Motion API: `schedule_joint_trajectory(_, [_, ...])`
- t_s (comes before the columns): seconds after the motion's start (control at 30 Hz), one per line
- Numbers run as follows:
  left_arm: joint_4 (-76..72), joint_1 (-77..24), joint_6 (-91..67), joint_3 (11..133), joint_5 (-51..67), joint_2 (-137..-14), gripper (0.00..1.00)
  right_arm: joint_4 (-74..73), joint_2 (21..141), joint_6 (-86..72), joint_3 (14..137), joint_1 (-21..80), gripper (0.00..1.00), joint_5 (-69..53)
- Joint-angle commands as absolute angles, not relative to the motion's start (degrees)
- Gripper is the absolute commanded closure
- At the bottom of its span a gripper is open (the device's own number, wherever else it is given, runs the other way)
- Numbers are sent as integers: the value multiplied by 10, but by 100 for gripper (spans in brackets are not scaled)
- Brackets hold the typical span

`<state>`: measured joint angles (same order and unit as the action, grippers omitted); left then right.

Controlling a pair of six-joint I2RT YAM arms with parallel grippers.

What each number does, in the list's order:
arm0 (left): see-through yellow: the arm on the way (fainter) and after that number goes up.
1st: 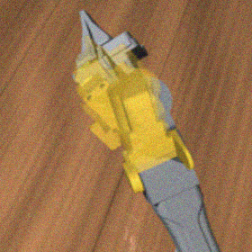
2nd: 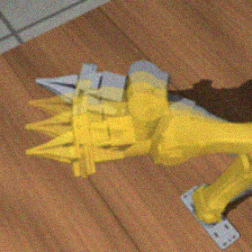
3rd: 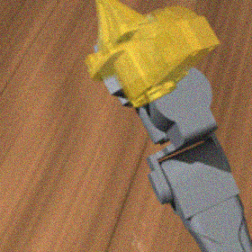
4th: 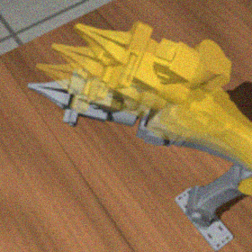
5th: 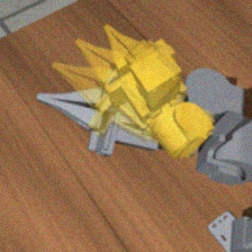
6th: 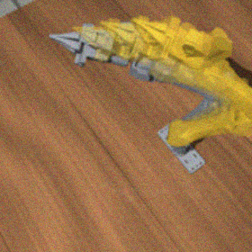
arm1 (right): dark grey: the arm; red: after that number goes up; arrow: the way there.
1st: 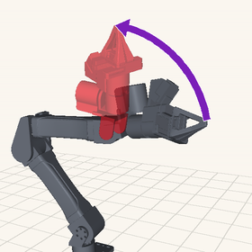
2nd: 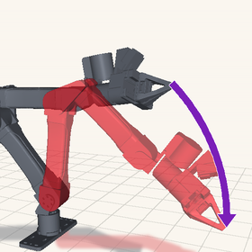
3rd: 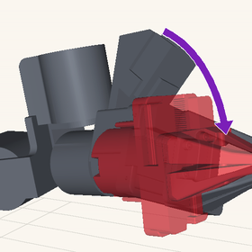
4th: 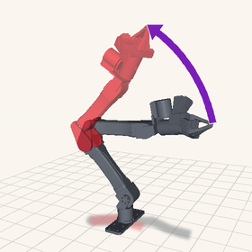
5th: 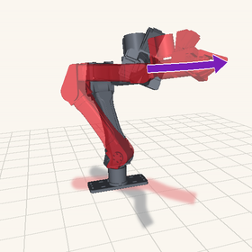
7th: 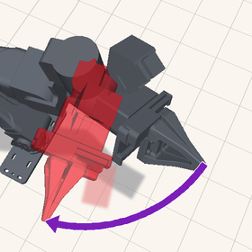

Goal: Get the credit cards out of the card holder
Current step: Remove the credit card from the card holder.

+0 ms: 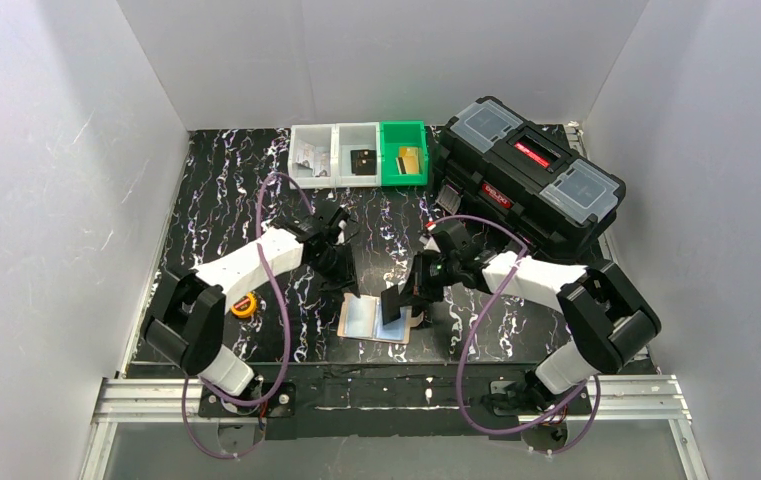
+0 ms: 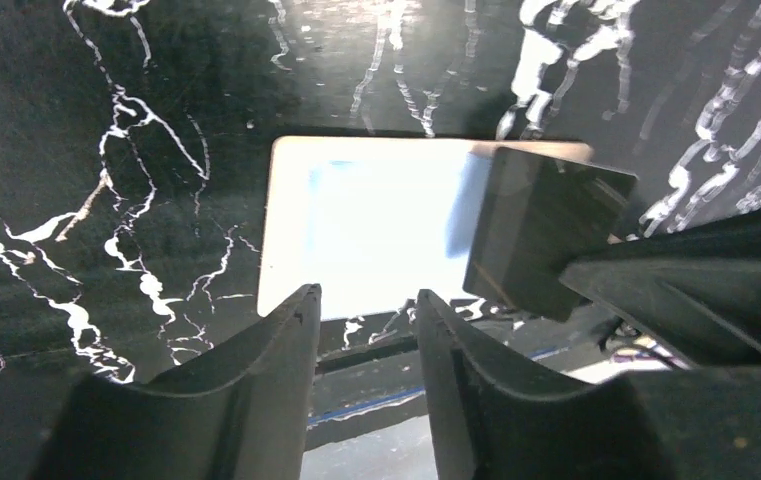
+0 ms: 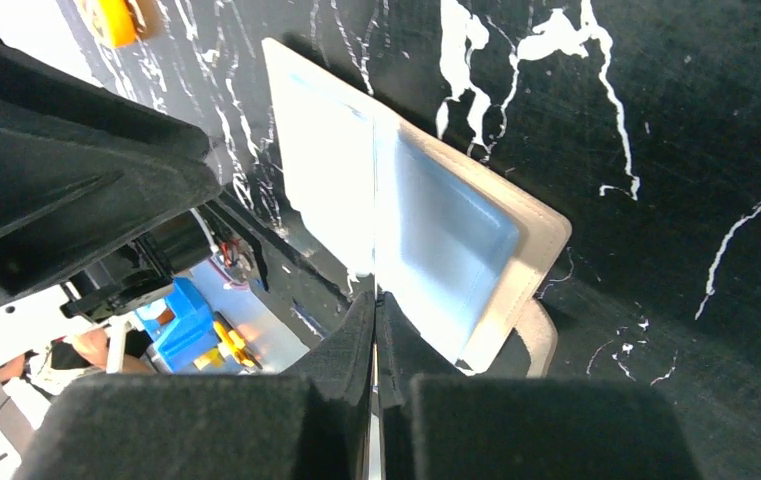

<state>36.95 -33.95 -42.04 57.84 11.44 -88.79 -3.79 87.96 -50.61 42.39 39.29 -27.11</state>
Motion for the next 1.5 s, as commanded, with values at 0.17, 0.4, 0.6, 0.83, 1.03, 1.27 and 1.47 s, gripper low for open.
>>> schedule_joint_trajectory(0.17, [369,-318,-416,628,202,-806,36,-50,811,-519,452,359,99,-318])
schedule_joint_trajectory(0.4, [281,-290,-457,609,316,-769,26,-16,766,-557,457,321,99,-381])
schedule_joint_trajectory(0.6, [187,-275,-518,576,391,-764,27,63,758,-605,453,303,99,-438])
schedule_joint_trajectory(0.83, [145,-273,-540,564,415,-770,30,161,764,-668,439,301,99,-472])
schedule_joint_trajectory(1.03, [110,-273,-563,554,436,-775,38,226,780,-709,427,301,99,-496])
schedule_joint_trajectory(1.27, [67,-273,-598,541,452,-779,70,242,790,-718,424,301,99,-502])
schedule_joint_trajectory(1.47, [55,-273,-606,539,455,-778,100,195,785,-689,431,301,75,-483])
